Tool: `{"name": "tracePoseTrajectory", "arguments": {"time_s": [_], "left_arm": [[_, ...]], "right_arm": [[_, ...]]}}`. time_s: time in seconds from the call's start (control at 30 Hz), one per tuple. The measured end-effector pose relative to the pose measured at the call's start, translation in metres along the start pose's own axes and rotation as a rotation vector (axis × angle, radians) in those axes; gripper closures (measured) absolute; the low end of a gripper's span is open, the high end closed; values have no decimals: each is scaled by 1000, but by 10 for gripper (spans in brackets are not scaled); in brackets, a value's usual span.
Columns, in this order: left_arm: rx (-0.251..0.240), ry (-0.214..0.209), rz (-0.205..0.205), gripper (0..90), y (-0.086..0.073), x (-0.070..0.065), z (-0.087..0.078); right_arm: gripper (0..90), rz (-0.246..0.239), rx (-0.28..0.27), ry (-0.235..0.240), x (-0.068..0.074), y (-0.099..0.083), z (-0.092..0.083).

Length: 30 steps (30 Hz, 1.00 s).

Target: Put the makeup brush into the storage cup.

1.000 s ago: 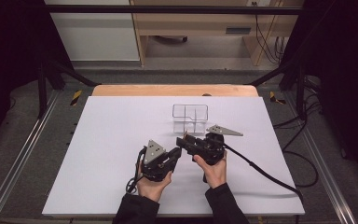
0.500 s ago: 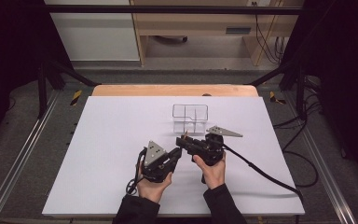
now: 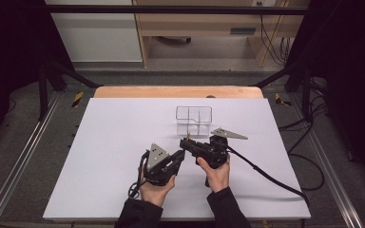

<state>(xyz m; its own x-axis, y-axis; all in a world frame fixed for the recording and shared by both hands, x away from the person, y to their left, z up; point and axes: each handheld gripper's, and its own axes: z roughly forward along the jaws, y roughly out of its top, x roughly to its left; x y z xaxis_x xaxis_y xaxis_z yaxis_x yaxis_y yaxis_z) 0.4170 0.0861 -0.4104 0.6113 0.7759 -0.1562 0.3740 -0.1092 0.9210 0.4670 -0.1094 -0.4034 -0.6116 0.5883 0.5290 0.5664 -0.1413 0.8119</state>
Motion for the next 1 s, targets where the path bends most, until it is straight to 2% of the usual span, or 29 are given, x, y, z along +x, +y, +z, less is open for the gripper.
{"name": "tracePoseTrajectory", "arguments": {"time_s": [0.2, 0.7, 1.0], "left_arm": [[-2, 0, -3, 826, 0, 0, 0], [18, -9, -8, 815, 0, 3, 1], [31, -33, 15, 650, -1, 6, -1]], "right_arm": [[829, 19, 5, 14, -1, 0, 0], [836, 1, 8, 16, -2, -1, 1], [836, -50, -18, -11, -2, 2, -3]]}}
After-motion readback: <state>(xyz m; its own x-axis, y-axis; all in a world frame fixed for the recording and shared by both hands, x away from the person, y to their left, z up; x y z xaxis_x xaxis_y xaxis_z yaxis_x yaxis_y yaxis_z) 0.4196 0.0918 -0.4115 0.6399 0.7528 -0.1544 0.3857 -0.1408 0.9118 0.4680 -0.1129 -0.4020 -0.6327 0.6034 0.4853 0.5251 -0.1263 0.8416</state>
